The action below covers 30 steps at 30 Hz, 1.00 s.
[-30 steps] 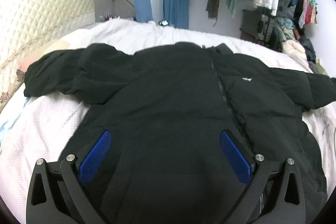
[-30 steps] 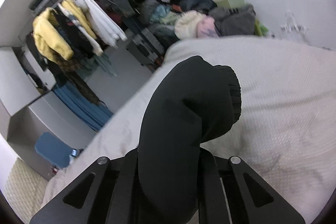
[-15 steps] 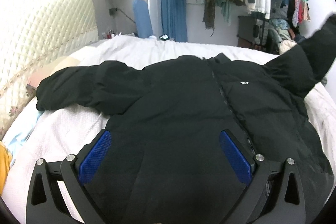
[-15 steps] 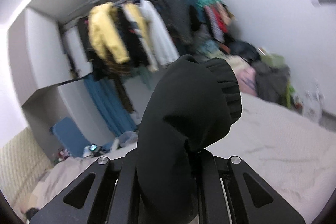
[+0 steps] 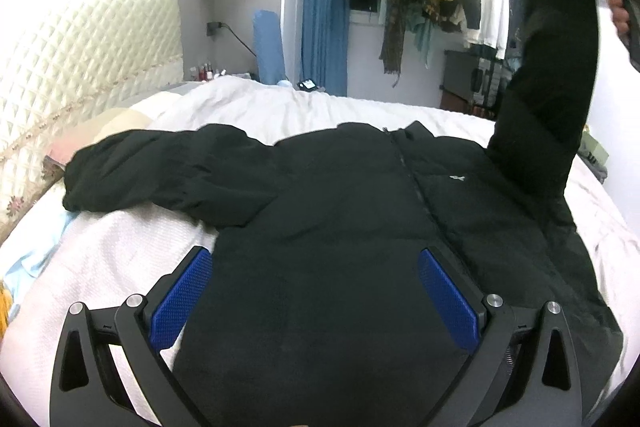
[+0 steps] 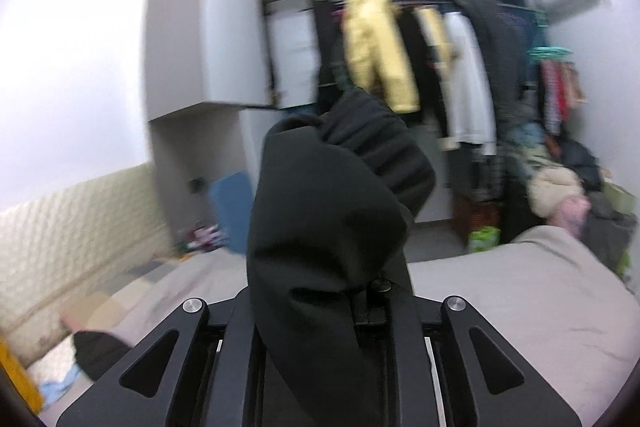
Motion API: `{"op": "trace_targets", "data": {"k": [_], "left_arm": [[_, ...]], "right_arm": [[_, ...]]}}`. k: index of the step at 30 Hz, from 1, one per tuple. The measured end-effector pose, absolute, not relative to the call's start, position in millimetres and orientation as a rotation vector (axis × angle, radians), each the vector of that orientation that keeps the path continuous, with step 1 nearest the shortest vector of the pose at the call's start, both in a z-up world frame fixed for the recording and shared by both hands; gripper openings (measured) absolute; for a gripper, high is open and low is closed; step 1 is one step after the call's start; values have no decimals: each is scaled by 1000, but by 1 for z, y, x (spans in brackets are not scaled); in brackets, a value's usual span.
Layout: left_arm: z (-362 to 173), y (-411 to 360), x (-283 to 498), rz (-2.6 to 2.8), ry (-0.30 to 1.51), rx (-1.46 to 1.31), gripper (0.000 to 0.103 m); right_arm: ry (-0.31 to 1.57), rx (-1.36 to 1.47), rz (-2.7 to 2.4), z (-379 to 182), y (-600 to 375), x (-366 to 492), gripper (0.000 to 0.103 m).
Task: Fold large clothes
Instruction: 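Lift the gripped sleeve up off the bed with the right gripper, then carry the sleeve across the jacket body toward the left gripper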
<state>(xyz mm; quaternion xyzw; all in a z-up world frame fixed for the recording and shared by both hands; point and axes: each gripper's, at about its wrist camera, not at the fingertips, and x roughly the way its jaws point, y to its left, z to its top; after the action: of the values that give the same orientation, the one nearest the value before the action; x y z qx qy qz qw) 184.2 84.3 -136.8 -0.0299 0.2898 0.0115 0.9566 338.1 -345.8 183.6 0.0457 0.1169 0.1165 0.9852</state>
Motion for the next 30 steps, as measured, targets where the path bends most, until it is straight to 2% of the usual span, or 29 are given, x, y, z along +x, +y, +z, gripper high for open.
{"op": "trace_targets", "data": {"k": [7,12,24,29,30], "left_arm": [[-136,108,184,61,574,-52,103],[-140,132,191,85,586,-72,103],[-161,143,207,56,652,-125,103],[-165,147,210,50,659,-154,103],[-166,148,211,51,661,-156,103]], "right_arm": [[333,14,436,120,-221,353,14],[437,-26,537,45,-162,355,15],[758,-55,683,-133,-100,372,17],[830,-86,687,-167,-90,376,24],[838,-85,698,-168,-89,376,30]]}}
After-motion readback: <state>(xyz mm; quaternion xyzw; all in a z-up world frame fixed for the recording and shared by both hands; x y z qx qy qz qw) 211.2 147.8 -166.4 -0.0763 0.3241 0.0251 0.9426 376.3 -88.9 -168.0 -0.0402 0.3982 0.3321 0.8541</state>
